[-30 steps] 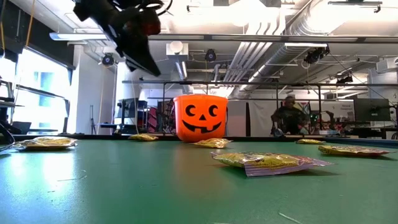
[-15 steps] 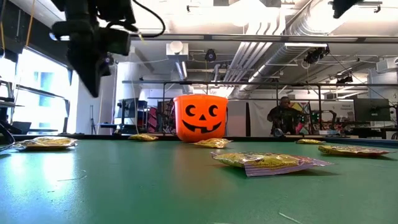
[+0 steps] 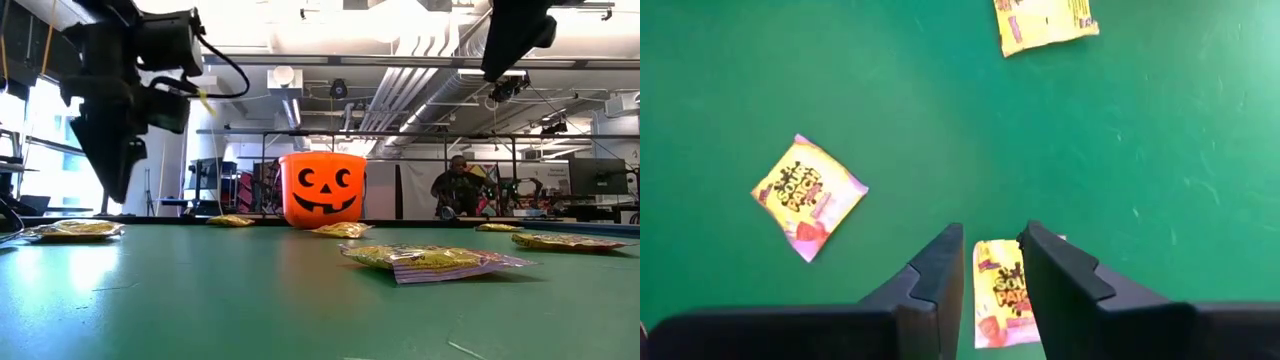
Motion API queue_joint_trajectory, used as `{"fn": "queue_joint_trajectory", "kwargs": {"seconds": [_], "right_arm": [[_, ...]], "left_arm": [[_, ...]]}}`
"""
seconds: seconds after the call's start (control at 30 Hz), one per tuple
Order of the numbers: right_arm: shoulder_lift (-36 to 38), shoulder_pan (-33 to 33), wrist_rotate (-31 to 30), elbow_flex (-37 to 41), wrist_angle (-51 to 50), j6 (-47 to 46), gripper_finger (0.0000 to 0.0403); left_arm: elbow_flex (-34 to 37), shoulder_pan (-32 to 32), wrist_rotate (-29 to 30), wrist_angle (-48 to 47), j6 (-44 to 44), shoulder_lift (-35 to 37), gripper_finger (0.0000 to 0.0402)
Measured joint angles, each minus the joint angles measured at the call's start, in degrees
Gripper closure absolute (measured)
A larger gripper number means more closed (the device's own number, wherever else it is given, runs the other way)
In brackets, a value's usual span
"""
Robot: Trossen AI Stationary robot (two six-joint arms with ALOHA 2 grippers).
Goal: Sort candy by brand, put in halloween buckets
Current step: Put the yellow candy into the purple bucket
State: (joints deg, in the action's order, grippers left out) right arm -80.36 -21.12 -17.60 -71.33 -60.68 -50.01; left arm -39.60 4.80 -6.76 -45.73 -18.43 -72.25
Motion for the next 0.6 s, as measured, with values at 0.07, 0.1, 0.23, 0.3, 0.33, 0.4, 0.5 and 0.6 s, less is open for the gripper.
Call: {"fn": "queue_joint_trajectory", "kwargs": {"seconds": [0.07,0.1,0.23,0.3,0.33,0.4,0.5,0.6], "right_arm": [[0.00,0.64,-0.21,0.00,0.75,1.07,0.0310],[0.00,0.92,-0.23,0.00,1.06,1.43,0.0310],[0.00,1.52,-0.38,0.00,1.49,1.71,0.0310],[0.00,1.64,-0.68,0.00,1.48,2.11,0.0310],[0.00,1.64,-0.96,0.00,1.47,2.14,0.0310],[0.00,1.64,-1.31,0.00,1.52,2.47,0.0310],[0.00,1.64,-1.39,0.00,1.66,2.51,0.0310],[0.00,1.64,-1.41,0.00,1.66,2.53,0.0310]], "left_arm": [[0.67,0.00,2.43,1.68,-0.29,-0.04,0.0197],[0.70,0.00,4.37,2.25,-0.46,-0.22,0.0195],[0.79,0.20,7.17,2.57,-0.49,-1.10,0.0195],[0.79,0.17,5.96,2.58,-0.51,-1.91,0.0195],[0.79,0.17,5.23,2.55,-0.49,-2.56,0.0195],[0.79,0.17,4.30,2.43,-0.49,-4.29,0.0195],[0.79,0.17,4.19,2.42,-0.49,-7.16,0.0195],[0.79,0.17,4.28,2.42,-0.49,-9.89,0.0196]]}}
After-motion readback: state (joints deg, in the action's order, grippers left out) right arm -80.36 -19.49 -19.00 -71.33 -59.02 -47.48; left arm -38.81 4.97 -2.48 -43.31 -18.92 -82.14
